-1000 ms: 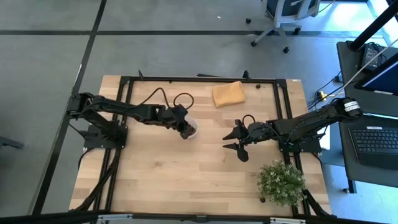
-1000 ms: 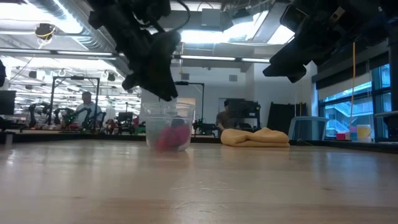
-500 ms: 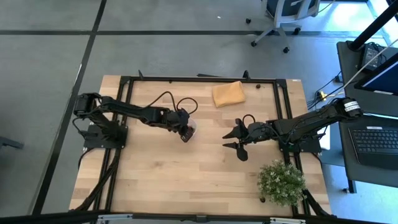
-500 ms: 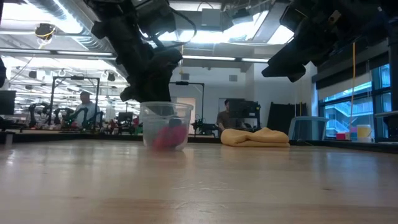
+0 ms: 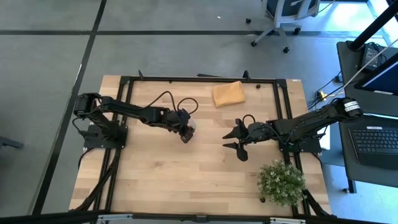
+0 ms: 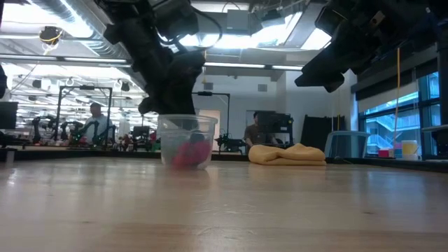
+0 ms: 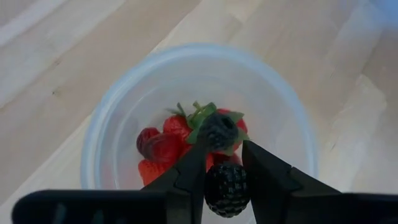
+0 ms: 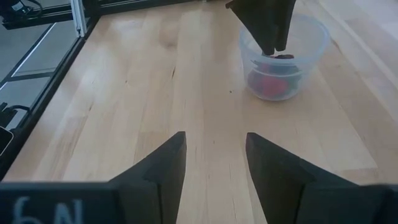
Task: Pick and placing Produce into tupperware
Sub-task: Put the black raspberry into the transparent container, then put the top black cherry into the transparent container
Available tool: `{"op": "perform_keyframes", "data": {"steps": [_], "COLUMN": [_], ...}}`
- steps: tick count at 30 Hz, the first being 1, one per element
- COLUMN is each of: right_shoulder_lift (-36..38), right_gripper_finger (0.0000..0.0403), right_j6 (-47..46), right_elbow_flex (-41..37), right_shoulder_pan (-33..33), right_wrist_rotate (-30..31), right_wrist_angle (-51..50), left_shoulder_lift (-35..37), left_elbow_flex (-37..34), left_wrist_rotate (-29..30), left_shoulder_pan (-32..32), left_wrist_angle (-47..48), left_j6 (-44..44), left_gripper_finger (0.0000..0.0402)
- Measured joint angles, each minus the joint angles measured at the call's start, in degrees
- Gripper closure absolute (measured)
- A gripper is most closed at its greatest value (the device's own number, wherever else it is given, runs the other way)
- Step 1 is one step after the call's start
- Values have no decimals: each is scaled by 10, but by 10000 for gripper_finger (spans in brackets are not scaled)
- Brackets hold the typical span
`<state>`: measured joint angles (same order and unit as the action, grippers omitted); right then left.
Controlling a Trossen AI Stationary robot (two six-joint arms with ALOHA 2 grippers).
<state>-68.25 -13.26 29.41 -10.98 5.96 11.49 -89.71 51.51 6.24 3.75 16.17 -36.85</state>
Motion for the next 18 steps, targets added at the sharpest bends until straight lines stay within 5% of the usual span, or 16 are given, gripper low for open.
{"op": "perform_keyframes", "data": {"steps": [12, 18], "right_shoulder_lift": [0, 0], "right_gripper_finger": [233, 233], "right_j6": [-1, -2], "right_elbow_flex": [0, 0], "right_shoulder_pan": [0, 0], "right_wrist_rotate": [0, 0], "right_wrist_angle": [-1, -1], "left_shoulder_lift": [9, 60], "left_elbow_flex": [0, 0], "left_wrist_rotate": [0, 3], "left_shoulder_pan": [0, 1], "left_wrist_angle": [-93, -103], "left_j6": [30, 84], "left_gripper_finger": [205, 190]}}
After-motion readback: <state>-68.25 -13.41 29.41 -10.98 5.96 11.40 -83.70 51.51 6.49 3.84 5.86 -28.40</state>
